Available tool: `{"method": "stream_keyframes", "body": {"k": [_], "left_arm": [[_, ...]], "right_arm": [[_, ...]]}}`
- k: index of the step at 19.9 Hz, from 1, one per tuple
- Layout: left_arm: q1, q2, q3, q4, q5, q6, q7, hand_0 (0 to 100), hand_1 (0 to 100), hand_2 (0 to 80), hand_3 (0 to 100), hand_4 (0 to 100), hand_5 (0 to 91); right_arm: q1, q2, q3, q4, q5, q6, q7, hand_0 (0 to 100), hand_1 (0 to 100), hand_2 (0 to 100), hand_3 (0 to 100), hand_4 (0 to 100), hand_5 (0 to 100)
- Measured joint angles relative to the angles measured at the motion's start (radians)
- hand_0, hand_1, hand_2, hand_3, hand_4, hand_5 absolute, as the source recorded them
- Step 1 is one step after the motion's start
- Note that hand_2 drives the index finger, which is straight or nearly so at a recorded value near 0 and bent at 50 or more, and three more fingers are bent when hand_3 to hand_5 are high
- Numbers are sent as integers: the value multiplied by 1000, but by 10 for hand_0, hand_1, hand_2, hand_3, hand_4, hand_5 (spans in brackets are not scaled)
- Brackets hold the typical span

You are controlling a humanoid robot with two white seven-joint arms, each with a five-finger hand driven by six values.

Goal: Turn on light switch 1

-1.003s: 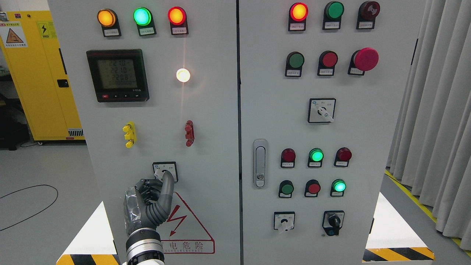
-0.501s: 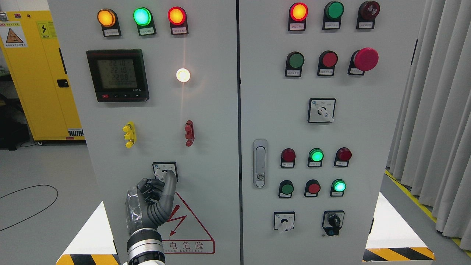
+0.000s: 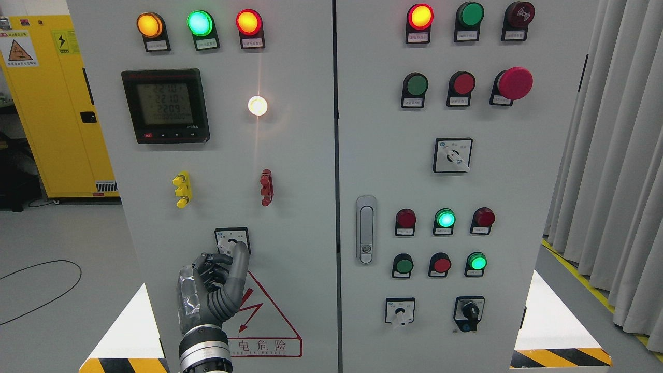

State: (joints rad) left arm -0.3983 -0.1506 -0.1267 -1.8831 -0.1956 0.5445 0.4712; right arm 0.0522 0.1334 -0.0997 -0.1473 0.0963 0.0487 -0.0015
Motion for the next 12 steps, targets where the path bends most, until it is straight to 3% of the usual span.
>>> {"method": "stream_keyframes", "body": {"k": [7, 12], "left_arm": [[52, 4, -4, -28, 0, -63, 13, 211, 429, 632, 948, 881, 788], [122, 11, -4, -53, -1, -180, 19, 223, 417, 658, 960, 889, 787]], "right_arm": [[0, 0, 0, 0, 0, 0, 0, 0, 500, 40, 0, 0, 0], [0, 0, 0, 0, 0, 0, 0, 0, 500, 40, 0, 0, 0]]}}
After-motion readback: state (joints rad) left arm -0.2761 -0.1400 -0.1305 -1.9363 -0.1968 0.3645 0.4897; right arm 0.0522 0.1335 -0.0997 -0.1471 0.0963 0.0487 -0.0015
